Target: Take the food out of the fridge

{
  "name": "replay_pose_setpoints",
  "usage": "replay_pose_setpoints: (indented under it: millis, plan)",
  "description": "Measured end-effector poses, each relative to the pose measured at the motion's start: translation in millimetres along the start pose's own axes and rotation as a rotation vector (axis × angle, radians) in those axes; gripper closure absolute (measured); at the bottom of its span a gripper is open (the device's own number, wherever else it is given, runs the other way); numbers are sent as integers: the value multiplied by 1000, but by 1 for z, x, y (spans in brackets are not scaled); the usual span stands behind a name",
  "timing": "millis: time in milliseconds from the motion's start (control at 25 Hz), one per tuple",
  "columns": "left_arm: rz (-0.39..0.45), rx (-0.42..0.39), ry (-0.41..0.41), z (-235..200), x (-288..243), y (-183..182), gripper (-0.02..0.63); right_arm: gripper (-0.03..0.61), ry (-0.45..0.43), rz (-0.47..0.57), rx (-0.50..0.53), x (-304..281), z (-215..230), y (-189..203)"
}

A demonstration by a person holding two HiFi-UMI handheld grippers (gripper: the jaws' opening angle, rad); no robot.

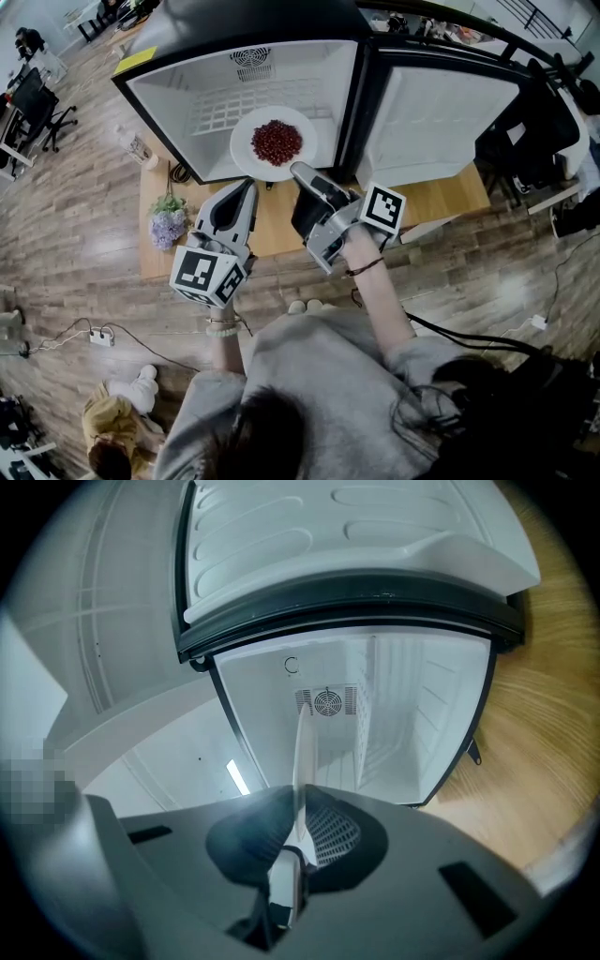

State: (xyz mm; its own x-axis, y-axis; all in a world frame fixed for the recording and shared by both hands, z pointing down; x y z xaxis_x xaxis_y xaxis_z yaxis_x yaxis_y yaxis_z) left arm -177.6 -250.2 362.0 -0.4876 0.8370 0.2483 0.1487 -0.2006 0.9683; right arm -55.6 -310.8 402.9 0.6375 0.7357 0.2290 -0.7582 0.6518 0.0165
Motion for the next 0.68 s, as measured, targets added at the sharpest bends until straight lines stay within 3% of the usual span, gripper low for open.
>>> replay_pose_setpoints:
  millis: [680]
  plan:
    - [-2, 9, 6, -1, -3, 3, 606, 538, -2, -3, 15, -2, 2, -2]
Point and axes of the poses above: the fingertips, and each gripper's own axes: x backward along the fingers, z to its right, y out of its underside, the point moved 4 cm from there along x, backward along the fingers, and after that the axes turned 12 degrees about z, right-handed, at the moved point
